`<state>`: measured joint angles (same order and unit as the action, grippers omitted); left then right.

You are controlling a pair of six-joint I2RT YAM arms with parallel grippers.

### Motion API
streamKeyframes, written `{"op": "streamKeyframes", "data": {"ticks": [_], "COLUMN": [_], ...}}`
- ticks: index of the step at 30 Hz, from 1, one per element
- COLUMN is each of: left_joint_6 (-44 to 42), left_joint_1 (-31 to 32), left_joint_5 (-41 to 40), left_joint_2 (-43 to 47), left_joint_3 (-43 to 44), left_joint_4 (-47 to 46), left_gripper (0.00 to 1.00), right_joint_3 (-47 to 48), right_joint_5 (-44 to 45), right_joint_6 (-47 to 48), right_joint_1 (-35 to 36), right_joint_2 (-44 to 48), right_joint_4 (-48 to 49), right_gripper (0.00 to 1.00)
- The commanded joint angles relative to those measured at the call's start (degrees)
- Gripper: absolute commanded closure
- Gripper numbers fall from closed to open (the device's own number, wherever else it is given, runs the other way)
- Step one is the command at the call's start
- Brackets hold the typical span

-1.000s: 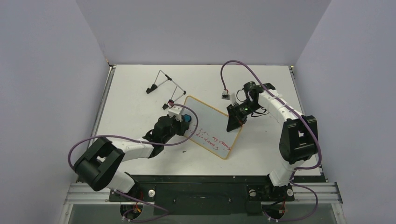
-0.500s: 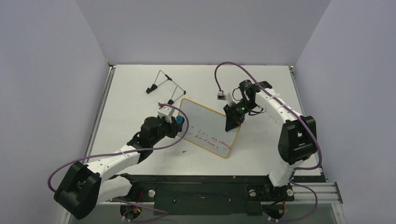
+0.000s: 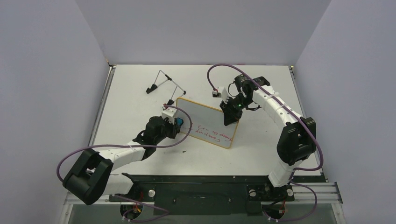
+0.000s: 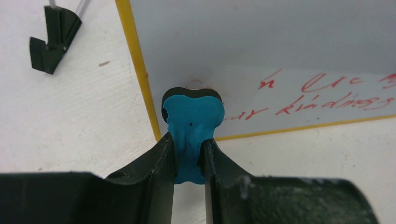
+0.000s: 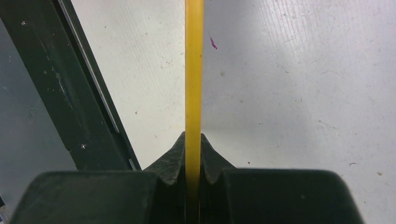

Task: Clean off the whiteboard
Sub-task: Erase the center of the board with the whiteboard.

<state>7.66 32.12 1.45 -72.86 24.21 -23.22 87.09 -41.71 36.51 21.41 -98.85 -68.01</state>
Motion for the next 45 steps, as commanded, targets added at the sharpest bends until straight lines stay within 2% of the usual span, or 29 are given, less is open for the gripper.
{"op": "streamKeyframes", "data": {"ticks": [1,5,10,20,23,26,30,34,41,45], "left_joint_6": [-1.0,-1.0,-2.6,-4.7,-4.8,-4.7,-2.5,-1.1,-1.9,-1.9], "left_joint_1": [-0.4,0.7,3.4,12.5,13.2,12.2,8.9,8.8,14.8,16.2], "left_joint_5": [-5.7,-8.0,-11.2,-14.2,-16.3,-21.7,-22.4,-21.3,-18.0,-20.0], "left_joint_2": [-1.5,-5.9,-14.4,-23.3,-22.7,-21.1,-18.5,-18.7,-21.7,-22.5], "left_joint_3": [-0.9,-3.3,-1.1,0.2,0.0,-0.7,-1.1,-0.2,2.5,2.8], "left_joint_4": [-15.0,-28.6,-32.8,-41.6,-42.2,-40.9,-37.6,-36.1,-37.2,-37.5], "left_gripper": [1.0,1.0,1.0,1.0,1.0,1.0,1.0,1.0,1.0,1.0], "right_joint_3": [0.1,0.0,-0.4,-0.8,-0.9,-1.0,-1.0,-1.1,-1.1,-1.1], "right_joint_5": [-1.0,-2.5,-3.9,-5.6,-5.7,-5.7,-5.7,-5.8,-5.8,-5.9], "right_joint_6": [0.3,-0.1,-0.4,0.1,0.2,0.2,0.3,0.3,0.2,0.3], "right_joint_1": [0.2,0.2,0.1,0.0,0.0,0.0,0.0,0.0,0.0,0.0], "right_joint_2": [1.9,1.0,0.5,-0.2,-0.4,-0.4,-0.5,-0.5,-0.5,-0.5], "right_joint_4": [-0.3,-0.2,-0.3,-0.7,-0.7,-0.7,-0.7,-0.8,-0.7,-0.7], "right_gripper": [1.0,1.0,1.0,1.0,1.0,1.0,1.0,1.0,1.0,1.0]}}
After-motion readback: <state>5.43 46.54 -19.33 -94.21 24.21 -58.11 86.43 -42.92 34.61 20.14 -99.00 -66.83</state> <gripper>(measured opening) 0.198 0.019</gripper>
